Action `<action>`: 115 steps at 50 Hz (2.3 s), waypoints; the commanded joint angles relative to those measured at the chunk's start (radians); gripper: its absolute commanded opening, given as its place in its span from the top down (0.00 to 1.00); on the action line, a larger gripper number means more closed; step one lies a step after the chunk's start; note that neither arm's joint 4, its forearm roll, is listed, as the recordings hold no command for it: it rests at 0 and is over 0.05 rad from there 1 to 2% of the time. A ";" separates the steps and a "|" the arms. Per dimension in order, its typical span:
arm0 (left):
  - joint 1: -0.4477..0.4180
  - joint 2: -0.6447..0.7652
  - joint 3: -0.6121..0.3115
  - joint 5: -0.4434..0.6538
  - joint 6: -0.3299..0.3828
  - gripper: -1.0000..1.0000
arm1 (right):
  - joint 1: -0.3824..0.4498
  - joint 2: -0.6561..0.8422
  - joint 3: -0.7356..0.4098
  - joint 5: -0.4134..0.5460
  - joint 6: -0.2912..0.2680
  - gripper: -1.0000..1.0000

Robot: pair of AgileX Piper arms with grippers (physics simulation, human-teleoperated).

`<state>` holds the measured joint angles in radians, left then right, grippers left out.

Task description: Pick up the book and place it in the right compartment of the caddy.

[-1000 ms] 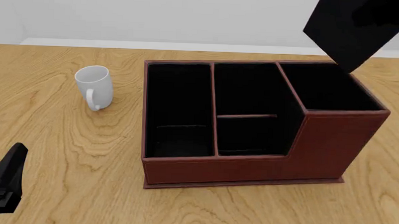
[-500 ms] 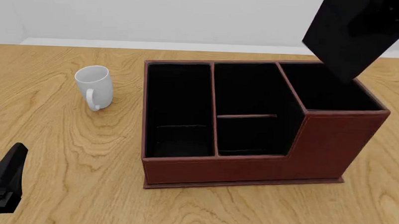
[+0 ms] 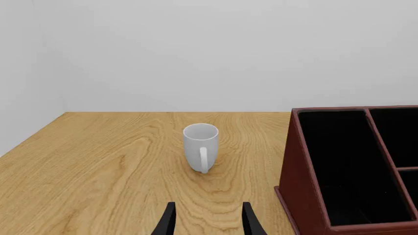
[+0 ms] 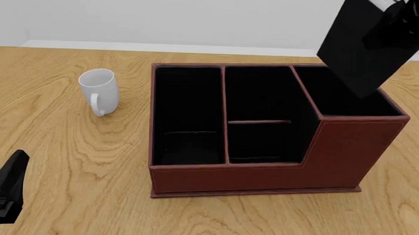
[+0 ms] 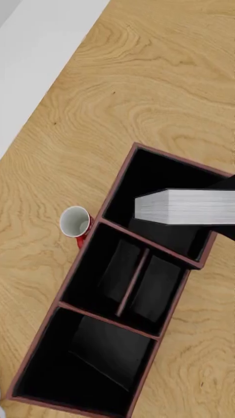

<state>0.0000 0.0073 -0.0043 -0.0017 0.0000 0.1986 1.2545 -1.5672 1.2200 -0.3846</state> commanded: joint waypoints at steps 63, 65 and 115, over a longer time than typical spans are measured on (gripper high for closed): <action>0.000 0.000 0.000 0.000 0.000 0.00 | -0.032 0.034 0.192 -0.156 0.089 1.00; 0.000 0.000 0.000 0.000 0.000 0.00 | -0.031 0.034 0.197 -0.160 0.092 1.00; 0.000 0.000 0.000 0.000 0.000 0.00 | -0.070 0.091 0.320 -0.305 0.126 1.00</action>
<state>0.0000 0.0073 -0.0043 -0.0017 0.0000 0.1282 1.3372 -1.2642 0.9493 -0.2875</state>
